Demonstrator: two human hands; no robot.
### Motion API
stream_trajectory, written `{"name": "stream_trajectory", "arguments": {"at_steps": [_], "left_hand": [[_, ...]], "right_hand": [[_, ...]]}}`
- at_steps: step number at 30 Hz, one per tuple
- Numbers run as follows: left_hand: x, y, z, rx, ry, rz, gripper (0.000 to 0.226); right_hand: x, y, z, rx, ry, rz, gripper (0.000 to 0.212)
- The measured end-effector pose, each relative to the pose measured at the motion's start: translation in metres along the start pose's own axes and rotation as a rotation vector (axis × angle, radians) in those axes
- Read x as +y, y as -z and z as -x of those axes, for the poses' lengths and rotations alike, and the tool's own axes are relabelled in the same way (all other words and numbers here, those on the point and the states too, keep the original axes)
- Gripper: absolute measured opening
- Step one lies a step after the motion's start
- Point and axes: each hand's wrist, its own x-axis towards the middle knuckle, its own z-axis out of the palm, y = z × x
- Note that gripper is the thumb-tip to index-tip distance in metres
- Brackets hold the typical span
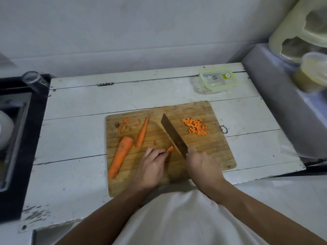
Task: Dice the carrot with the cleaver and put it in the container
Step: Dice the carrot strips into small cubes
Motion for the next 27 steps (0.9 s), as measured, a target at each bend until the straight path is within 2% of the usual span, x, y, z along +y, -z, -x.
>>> {"name": "stream_trajectory", "arguments": {"at_steps": [4, 8, 14, 17, 20, 23, 27], "left_hand": [[0.003, 0.005, 0.011, 0.032, 0.128, 0.042, 0.033], [0.004, 0.006, 0.011, 0.04, 0.086, 0.021, 0.028], [0.0, 0.004, 0.011, 0.021, 0.039, -0.02, 0.026], [-0.002, 0.004, 0.011, 0.004, 0.047, -0.028, 0.028], [-0.002, 0.005, 0.013, -0.009, 0.049, -0.021, 0.032], [0.001, 0.009, 0.018, -0.008, 0.098, 0.015, 0.034], [0.002, 0.01, 0.02, 0.032, 0.097, 0.048, 0.03]], "right_hand": [[0.013, 0.006, 0.02, -0.003, 0.022, 0.071, 0.019], [0.015, 0.008, 0.034, -0.055, 0.053, 0.084, 0.011], [0.009, 0.001, 0.039, -0.053, 0.066, 0.065, 0.025], [0.001, -0.005, 0.025, -0.074, 0.069, 0.103, 0.018], [-0.005, -0.006, 0.007, -0.01, 0.041, 0.057, 0.013], [0.0, -0.001, 0.011, 0.003, 0.018, 0.039, 0.019], [0.016, 0.005, 0.036, -0.025, 0.078, 0.105, 0.018]]}}
